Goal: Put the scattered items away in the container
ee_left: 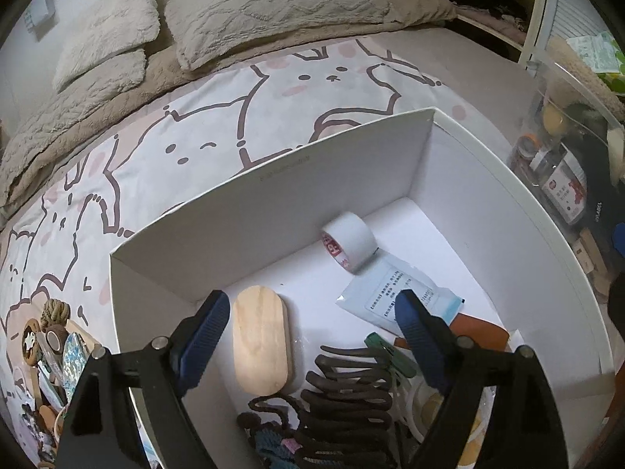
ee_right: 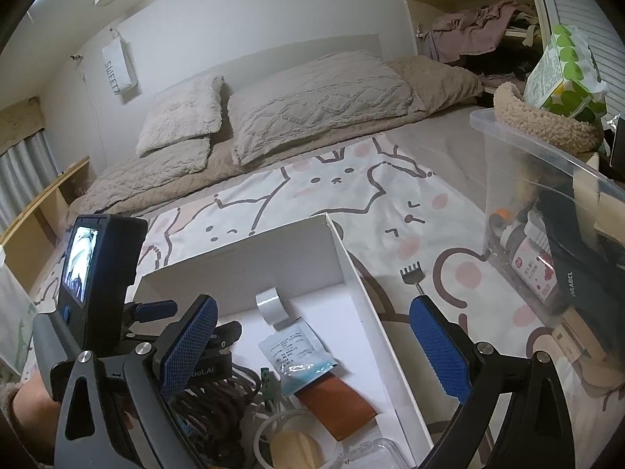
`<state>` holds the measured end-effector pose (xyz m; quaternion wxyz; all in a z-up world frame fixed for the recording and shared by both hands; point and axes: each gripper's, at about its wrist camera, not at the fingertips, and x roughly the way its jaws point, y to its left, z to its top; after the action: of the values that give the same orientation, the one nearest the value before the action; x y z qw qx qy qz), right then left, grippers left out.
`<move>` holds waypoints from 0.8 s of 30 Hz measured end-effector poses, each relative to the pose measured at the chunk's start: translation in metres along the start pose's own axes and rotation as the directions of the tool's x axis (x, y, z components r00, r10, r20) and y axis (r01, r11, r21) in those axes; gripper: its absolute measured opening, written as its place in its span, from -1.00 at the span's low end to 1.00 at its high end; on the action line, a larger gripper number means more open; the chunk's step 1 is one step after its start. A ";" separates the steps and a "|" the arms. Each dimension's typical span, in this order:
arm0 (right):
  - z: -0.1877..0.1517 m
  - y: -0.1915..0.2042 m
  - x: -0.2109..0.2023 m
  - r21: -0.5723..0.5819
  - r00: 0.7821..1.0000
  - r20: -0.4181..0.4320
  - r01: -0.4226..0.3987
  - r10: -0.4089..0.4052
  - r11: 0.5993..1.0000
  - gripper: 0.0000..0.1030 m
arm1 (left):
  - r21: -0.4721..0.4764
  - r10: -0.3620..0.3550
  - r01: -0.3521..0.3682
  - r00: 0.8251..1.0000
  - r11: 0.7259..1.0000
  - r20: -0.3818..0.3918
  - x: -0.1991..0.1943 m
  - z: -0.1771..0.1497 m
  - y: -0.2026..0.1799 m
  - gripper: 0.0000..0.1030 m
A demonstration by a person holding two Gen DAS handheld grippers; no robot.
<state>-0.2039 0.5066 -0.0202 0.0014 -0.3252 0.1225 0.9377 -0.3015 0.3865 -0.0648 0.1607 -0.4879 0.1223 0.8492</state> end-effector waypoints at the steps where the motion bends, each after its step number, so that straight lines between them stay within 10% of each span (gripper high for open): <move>1: 0.000 0.000 0.000 0.000 1.000 -0.001 0.001 -0.001 1.000 0.91 | 0.000 -0.003 0.003 1.000 1.000 0.001 -0.001 0.000 0.000 0.68; 17: -0.001 -0.002 -0.007 -0.009 0.998 0.036 0.060 -0.059 0.998 0.94 | -0.016 -0.054 0.054 0.998 0.998 0.033 -0.018 -0.011 0.001 0.69; 24: -0.002 0.003 -0.019 -0.037 0.993 0.063 0.100 -0.097 0.994 1.00 | -0.016 -0.078 0.079 0.995 0.997 0.060 -0.032 -0.019 0.002 1.00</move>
<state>-0.1883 0.5046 -0.0094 0.0448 -0.3019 0.0875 0.9482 -0.2729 0.3727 -0.0464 0.1932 -0.4681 0.0905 0.8575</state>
